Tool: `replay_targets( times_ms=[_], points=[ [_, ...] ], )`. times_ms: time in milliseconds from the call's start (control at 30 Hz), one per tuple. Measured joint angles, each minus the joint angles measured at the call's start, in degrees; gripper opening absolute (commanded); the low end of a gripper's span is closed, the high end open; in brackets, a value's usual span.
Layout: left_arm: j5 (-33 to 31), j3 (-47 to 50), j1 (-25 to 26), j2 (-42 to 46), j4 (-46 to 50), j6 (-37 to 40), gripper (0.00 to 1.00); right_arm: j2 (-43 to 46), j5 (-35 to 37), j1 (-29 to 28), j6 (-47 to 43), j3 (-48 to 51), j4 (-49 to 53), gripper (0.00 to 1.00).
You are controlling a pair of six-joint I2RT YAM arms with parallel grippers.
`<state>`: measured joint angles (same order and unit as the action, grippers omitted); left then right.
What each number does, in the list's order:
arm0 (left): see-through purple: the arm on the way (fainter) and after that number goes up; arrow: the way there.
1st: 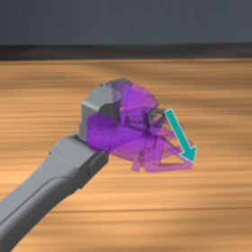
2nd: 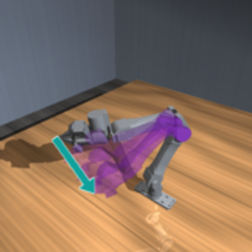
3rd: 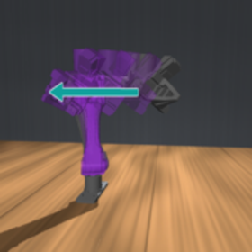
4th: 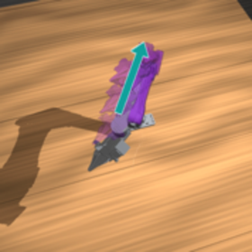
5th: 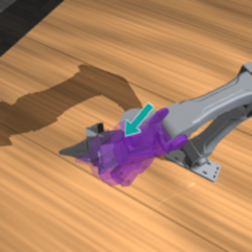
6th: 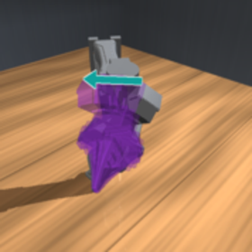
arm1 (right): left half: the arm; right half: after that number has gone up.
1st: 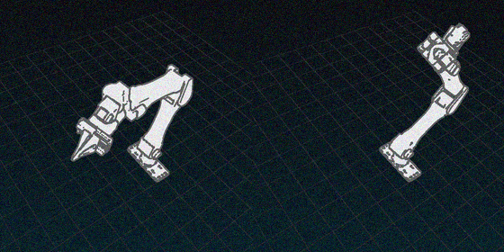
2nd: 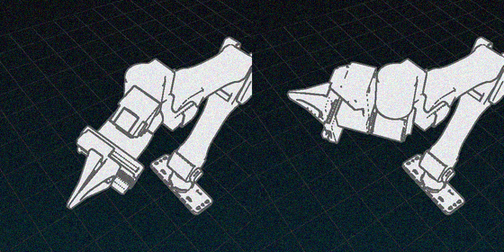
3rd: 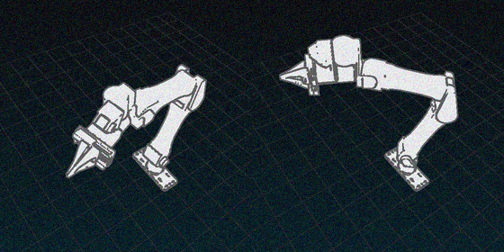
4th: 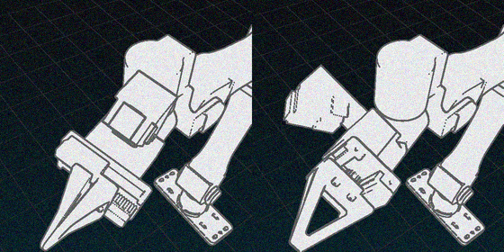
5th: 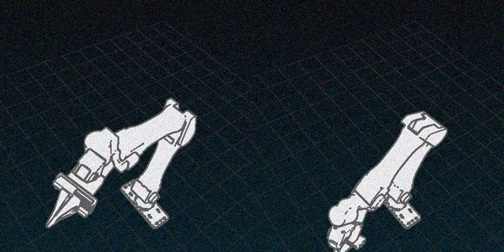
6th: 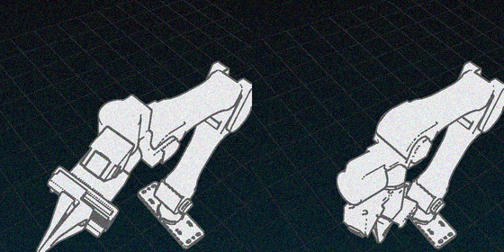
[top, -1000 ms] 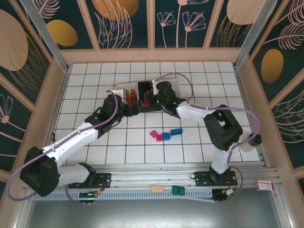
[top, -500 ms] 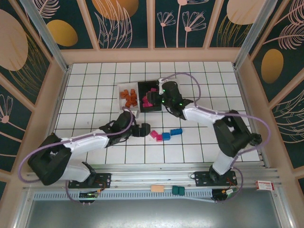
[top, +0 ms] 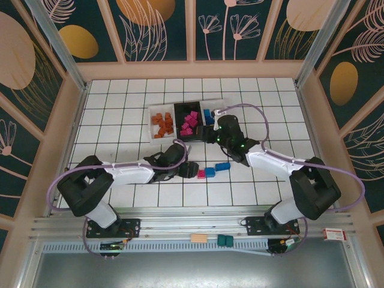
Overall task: Sort the legos into containers by color
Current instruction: Move the lego to the bottom-center of the table, then pick up the lego from the middle-left of the table.
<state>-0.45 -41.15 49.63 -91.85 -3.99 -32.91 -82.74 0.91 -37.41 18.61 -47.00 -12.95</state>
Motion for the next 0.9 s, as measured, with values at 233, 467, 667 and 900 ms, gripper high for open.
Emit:
replay_targets(
  times_ms=[233,467,667,900],
  points=[
    [-3.37,-1.53,0.13,-1.77,1.44,0.04,0.55,3.61,1.7,0.98,0.0,0.72,0.02,0.58],
    [-9.81,-0.2,0.22,1.7,6.34,-0.15,0.54,4.94,2.67,1.44,0.0,1.18,0.31,0.58],
    [-8.87,-0.09,0.15,4.57,8.28,-0.55,0.79,5.27,2.69,1.44,0.0,1.79,0.33,0.58],
    [-4.68,-1.22,0.24,5.97,6.58,-0.28,0.77,5.53,2.69,1.46,0.22,2.84,0.31,0.58]
  ],
)
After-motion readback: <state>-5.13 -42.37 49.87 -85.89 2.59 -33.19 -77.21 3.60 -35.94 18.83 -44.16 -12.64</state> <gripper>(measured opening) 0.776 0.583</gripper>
